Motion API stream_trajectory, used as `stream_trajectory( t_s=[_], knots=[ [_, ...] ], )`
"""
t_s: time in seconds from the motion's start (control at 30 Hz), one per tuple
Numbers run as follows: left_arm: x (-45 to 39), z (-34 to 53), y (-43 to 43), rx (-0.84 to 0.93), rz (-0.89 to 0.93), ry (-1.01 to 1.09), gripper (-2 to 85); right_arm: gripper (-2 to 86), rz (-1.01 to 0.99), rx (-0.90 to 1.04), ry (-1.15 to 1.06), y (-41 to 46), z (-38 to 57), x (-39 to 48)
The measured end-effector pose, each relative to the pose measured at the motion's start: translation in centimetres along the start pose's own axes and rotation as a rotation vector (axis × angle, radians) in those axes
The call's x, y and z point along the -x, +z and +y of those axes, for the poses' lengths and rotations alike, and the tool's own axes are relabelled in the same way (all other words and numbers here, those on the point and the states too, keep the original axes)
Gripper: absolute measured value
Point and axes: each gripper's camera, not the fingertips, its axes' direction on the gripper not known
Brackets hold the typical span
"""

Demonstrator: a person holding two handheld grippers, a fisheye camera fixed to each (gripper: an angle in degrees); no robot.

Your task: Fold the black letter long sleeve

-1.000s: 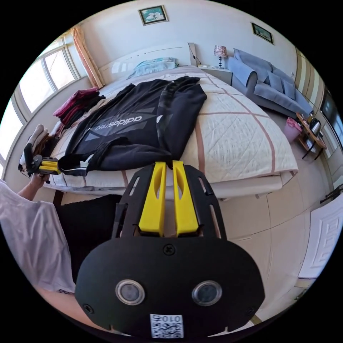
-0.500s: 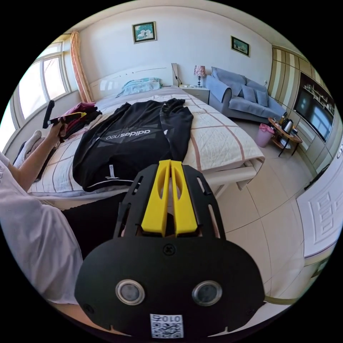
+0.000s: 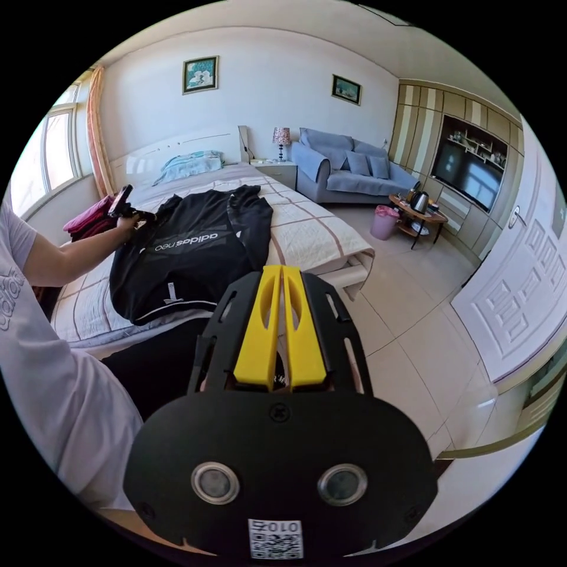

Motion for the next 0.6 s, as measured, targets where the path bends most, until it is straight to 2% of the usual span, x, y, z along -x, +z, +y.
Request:
stream_trajectory(
  t_s=[0.13,0.2,0.33,0.47,0.6],
  knots=[
    [1.1,1.6,-6.3,-0.16,0.056,0.08,1.0,2.5,-0.065,-0.012,-0.017,1.2,-0.4,0.6],
    [2.3,4.9,-14.0,-0.355,0.149,0.137,0.7,2.4,-0.095,-0.012,-0.044,1.8,-1.0,1.4],
    [5.1,13.1,-25.1,-0.533,0.207,0.162,0.6,2.4,-0.18,-0.032,-0.114,3.2,-2.5,3.6],
    [11.1,23.6,-30.7,-0.487,0.04,-0.029,0.7,2.4,-0.245,-0.01,-0.187,4.8,-3.9,6.0],
    [17.3,32.4,-29.7,-0.353,-0.042,-0.282,1.3,2.5,-0.297,0.001,-0.264,5.8,-6.3,9.2]
  ],
)
